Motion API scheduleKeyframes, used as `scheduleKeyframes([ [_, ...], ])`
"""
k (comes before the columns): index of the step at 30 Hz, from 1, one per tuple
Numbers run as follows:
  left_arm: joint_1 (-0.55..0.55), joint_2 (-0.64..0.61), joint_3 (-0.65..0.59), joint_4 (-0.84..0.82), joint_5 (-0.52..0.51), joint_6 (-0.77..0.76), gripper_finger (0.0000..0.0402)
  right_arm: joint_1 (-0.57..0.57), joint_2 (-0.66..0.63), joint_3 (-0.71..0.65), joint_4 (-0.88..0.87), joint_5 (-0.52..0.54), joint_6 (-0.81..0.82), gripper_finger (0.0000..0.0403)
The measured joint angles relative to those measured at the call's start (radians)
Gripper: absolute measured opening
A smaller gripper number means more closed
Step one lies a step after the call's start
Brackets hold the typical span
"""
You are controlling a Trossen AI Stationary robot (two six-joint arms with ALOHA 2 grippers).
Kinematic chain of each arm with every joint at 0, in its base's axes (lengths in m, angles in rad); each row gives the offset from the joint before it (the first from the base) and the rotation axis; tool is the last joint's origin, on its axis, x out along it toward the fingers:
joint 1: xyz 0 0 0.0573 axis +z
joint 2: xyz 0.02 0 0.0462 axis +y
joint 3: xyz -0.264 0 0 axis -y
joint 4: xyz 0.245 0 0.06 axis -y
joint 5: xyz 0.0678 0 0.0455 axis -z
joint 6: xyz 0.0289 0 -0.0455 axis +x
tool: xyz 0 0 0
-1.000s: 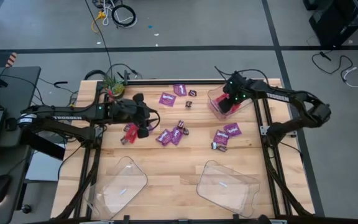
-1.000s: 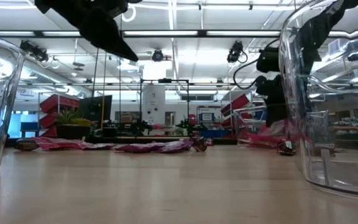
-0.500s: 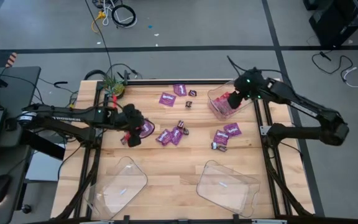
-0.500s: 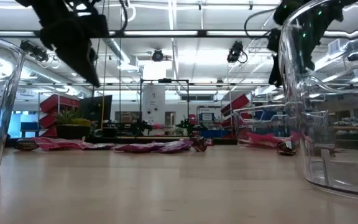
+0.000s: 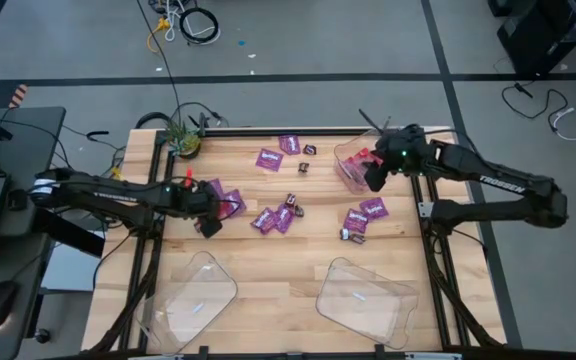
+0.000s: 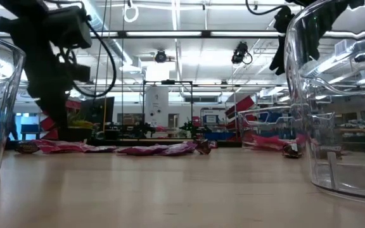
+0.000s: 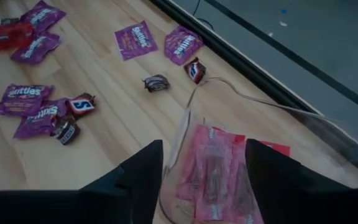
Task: Sort candy
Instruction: Put the red candy into the top right transparent bin
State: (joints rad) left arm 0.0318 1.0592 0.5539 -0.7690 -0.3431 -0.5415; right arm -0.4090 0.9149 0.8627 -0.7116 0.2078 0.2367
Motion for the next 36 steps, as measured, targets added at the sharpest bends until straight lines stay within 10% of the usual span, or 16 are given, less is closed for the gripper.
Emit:
scheduleKeyframes([
  [25, 0.036, 0.178, -0.095, 0.238, 0.039, 0.010, 0.0180, 0.064, 0.042, -0.001, 0.038, 0.035, -0.011, 0.0233],
  [36, 0.013, 0.131, 0.040, 0.135, 0.052, 0.123, 0.0011, 0.085, 0.042, -0.001, 0.043, 0.035, -0.027, 0.0233],
])
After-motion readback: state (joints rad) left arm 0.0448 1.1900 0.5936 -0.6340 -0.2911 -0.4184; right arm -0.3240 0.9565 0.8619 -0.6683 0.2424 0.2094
